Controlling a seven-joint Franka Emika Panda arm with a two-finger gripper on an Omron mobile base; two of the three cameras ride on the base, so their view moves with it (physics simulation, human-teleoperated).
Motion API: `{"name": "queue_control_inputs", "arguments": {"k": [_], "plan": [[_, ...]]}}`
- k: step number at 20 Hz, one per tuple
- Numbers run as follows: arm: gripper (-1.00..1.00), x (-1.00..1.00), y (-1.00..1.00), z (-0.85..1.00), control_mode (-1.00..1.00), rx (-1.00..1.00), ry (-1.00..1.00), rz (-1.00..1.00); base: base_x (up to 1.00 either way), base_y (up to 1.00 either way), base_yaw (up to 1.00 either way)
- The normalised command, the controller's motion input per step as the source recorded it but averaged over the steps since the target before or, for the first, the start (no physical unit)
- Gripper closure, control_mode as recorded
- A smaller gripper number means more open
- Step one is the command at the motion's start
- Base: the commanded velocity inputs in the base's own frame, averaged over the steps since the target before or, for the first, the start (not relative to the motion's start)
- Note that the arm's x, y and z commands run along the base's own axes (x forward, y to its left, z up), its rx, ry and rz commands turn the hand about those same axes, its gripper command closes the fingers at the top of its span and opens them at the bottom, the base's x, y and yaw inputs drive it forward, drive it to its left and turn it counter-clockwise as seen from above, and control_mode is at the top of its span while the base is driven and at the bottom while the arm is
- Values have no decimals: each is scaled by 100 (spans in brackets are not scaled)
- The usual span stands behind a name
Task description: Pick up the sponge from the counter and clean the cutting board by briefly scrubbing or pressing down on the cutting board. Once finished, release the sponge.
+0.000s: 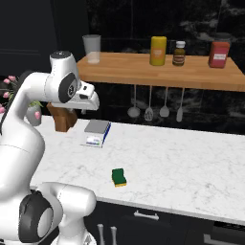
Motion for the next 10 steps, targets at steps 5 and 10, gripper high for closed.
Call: {"name": "queue_control_inputs", "arguments": {"k": [5, 10], "plan": [[-100, -1, -23, -10, -100, 0, 2, 0, 0, 0, 0], [-100, -18, -52, -39, -100, 1, 13, 2, 0, 0, 0]]}}
